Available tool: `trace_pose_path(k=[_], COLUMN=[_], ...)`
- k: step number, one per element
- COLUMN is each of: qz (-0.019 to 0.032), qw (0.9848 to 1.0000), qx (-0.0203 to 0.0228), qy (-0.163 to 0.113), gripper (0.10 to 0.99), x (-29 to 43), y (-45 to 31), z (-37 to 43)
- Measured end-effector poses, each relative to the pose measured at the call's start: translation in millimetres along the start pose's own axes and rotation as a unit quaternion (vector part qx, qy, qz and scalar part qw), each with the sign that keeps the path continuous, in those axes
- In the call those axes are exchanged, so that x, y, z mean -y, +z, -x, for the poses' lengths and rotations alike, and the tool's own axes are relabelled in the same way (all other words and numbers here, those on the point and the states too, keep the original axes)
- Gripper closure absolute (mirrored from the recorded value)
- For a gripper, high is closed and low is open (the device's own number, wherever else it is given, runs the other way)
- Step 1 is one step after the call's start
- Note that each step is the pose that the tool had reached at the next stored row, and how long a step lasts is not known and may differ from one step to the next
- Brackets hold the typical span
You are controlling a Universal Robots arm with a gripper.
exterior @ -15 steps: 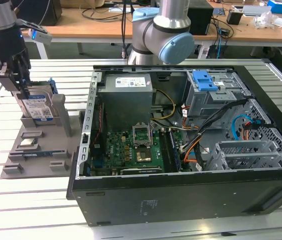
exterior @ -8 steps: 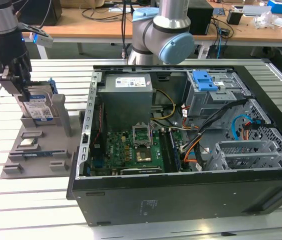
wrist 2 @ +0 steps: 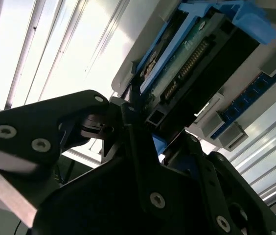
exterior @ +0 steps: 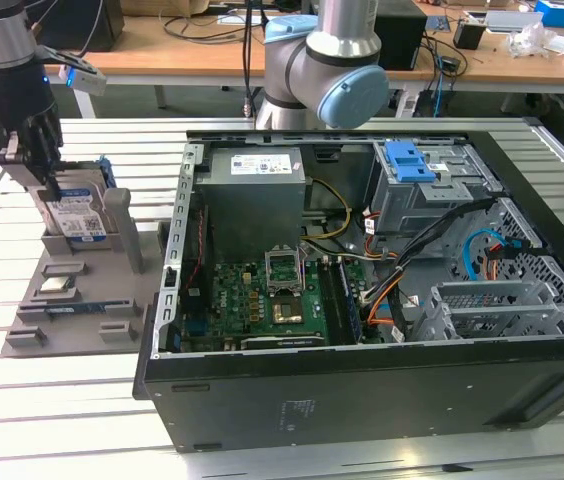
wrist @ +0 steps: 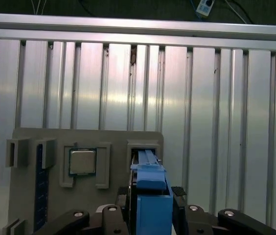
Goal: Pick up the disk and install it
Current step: 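Pick up the disk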
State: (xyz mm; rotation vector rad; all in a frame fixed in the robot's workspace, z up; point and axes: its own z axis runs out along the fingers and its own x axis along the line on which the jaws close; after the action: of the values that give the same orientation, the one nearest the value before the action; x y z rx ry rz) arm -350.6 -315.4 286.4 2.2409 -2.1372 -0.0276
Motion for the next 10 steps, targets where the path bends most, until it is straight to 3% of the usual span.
trace_pose_path(k=[2,10], qz=[0.0,0.0], qw=[1.0,1.0], qx=[0.0002,0.0002], qy=[0.0,0.0], gripper=[0.718,0.718], x=[0.0,0.0], y=[0.1,0.3], z=[0.1,0.1])
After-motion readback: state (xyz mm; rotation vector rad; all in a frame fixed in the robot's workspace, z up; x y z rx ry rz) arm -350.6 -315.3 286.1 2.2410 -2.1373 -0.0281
